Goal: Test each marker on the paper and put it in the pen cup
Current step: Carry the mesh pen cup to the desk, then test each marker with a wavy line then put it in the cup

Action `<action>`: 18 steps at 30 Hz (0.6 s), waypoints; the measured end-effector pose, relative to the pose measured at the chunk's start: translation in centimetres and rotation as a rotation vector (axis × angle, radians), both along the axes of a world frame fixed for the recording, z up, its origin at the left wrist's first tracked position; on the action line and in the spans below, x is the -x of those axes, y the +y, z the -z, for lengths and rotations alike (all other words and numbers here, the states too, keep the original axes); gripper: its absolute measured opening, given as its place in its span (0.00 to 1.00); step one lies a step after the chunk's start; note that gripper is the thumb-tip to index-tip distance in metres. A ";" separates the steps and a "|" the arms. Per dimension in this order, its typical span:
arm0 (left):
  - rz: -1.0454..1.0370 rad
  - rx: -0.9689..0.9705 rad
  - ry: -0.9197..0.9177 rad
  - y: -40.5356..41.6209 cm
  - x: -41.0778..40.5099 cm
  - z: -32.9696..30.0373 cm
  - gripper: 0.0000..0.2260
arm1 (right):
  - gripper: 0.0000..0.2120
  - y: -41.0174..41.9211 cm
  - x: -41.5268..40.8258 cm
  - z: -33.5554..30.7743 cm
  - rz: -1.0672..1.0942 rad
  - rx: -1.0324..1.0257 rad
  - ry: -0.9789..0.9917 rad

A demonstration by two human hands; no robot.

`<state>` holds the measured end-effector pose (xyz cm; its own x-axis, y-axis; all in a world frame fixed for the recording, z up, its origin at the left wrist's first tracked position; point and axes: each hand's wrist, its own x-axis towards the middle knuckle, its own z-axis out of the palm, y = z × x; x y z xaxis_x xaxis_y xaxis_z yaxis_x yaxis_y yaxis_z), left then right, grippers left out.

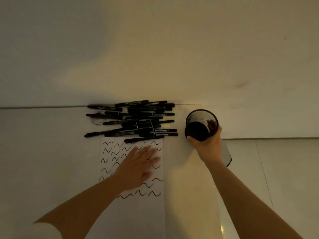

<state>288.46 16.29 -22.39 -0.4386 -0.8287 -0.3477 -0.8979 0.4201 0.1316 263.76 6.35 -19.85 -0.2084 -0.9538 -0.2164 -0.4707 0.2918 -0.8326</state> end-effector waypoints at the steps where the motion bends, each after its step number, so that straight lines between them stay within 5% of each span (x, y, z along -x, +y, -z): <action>1: 0.061 0.044 -0.019 -0.3 -0.5 0.4 0.24 | 0.43 -0.6 -0.6 0.3 0.027 0.006 0.009; 18: 0.092 0.138 0.125 -2.2 -1.3 2.6 0.25 | 0.42 -2.8 -4.0 4.7 0.082 0.144 0.053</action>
<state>289.76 14.12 -25.00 -0.5473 -0.8191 -0.1721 -0.8352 0.5212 0.1754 267.75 3.55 -24.52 -0.2940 -0.9536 -0.0656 -0.4951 0.2106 -0.8429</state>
